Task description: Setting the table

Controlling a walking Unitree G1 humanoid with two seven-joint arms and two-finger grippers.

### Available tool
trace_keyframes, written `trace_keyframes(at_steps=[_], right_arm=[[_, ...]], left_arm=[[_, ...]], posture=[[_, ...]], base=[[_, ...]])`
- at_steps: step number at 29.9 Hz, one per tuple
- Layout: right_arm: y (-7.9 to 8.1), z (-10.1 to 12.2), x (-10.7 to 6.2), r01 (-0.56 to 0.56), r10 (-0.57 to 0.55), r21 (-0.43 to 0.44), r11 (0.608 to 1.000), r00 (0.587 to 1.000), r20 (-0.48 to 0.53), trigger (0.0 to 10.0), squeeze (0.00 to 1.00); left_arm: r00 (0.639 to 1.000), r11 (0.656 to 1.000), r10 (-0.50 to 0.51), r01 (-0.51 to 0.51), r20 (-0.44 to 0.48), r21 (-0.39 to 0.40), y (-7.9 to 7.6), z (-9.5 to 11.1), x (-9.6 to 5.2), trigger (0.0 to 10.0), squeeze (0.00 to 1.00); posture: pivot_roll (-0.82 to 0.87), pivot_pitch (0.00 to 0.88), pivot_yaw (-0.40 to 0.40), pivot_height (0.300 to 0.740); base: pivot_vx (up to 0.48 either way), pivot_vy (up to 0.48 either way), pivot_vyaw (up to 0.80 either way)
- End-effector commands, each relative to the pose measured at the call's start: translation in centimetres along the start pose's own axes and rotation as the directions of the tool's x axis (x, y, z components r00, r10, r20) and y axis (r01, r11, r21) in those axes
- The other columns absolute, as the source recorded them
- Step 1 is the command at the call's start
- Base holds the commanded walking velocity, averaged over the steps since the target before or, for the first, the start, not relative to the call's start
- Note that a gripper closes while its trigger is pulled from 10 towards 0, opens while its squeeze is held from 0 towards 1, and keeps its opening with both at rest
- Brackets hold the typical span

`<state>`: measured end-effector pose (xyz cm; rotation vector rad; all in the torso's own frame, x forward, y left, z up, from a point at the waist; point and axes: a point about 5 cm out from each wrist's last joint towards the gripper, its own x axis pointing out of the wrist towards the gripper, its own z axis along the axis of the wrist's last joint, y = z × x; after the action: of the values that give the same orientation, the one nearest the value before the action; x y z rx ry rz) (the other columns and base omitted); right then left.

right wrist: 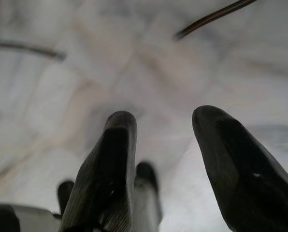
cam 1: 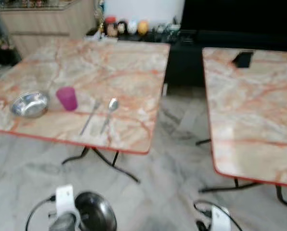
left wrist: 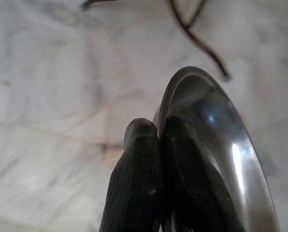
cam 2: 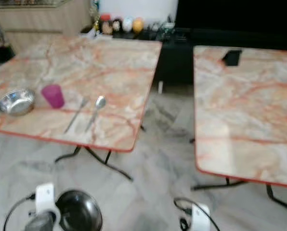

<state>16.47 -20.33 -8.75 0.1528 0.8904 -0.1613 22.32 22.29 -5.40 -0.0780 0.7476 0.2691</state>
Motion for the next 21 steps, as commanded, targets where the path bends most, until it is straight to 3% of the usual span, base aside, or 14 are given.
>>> trace_keyframes(at_steps=[1, 8, 21], right_arm=[[0.64, -0.28, 0.01, -0.016, 0.016, -0.005, 1.000, 1.000, -0.007, 10.0, 0.00], [0.58, 0.58, 0.19, -0.003, 0.003, 0.018, 1.000, 1.000, 0.023, 10.0, 0.00], [0.17, -0.39, -0.12, 0.025, -0.026, 0.035, 0.999, 1.000, 0.009, 10.0, 0.00]], left_arm=[[1.000, 1.000, 0.011, -0.011, 0.007, 0.024, 0.69, 0.25, 0.02, 10.0, 0.00], [1.000, 0.999, 0.008, -0.009, 0.016, 0.035, 0.64, 0.77, 0.15, 10.0, 0.00], [1.000, 0.999, 0.003, -0.004, 0.016, 0.037, 0.46, 1.00, 0.22, 10.0, 0.00]], posture=[[-0.01, 0.000, 0.010, 0.740], [-0.01, 0.000, 0.006, 0.740], [-0.03, 0.000, 0.021, 0.740]], base=[[0.000, -0.277, -0.52], [0.000, -0.281, 0.00], [0.000, -0.277, 0.00]])
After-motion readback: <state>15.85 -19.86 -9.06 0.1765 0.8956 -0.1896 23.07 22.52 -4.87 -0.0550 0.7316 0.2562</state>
